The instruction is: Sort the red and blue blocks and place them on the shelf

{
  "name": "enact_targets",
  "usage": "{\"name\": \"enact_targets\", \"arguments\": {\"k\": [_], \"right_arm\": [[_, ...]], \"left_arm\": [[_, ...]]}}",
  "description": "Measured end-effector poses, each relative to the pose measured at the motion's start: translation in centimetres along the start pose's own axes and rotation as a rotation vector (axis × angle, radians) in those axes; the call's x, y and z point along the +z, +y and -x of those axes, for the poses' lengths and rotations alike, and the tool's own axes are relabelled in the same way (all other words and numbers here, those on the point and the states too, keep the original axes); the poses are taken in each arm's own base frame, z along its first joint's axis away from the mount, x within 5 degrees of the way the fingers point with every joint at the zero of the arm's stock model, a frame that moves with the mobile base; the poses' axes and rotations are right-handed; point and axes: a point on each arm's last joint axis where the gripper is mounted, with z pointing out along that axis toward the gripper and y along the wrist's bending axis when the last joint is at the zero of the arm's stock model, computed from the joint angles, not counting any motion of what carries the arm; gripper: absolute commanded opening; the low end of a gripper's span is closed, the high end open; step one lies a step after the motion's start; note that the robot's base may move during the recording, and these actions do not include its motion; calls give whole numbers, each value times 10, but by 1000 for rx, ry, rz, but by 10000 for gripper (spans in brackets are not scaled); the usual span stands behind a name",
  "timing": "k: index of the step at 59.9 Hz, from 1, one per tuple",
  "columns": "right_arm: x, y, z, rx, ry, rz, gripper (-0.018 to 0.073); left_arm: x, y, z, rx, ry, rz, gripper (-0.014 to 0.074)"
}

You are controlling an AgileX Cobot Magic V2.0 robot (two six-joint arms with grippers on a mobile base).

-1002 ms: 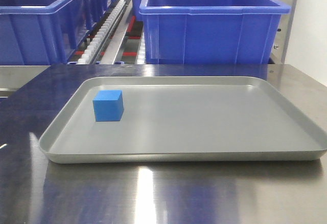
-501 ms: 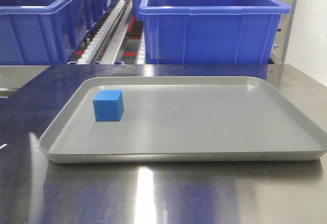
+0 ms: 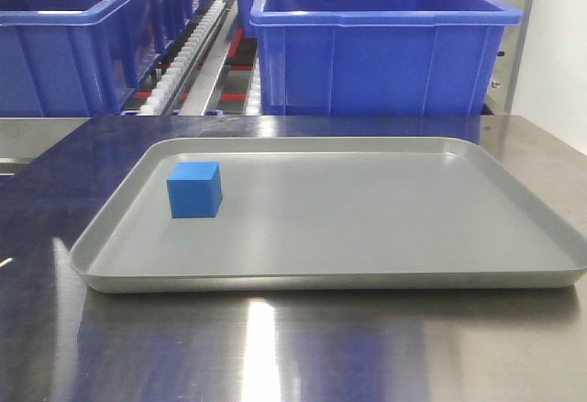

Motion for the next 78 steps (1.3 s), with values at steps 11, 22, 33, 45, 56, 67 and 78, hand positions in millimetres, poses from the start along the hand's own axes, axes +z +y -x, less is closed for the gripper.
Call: {"name": "enact_targets", "arguments": {"k": [11,22,33,45,56,67,78], "right_arm": [[0,0,0,0,0,0,57],[0,0,0,0,0,0,57],[0,0,0,0,0,0,57],[0,0,0,0,0,0,57],[0,0,0,0,0,0,57],[0,0,0,0,0,0,57],[0,0,0,0,0,0,57]], "left_arm": [[36,10,51,-60,244,40,125],[79,16,93,-77,446,79,125],[99,19,101,-79,549,102,125],[100,19,101,-78,567,106,125],[100,19,100,-78,568,106,125],[100,20,100,-62,576,112,125],[98,19,97,-101,617,110,125]]}}
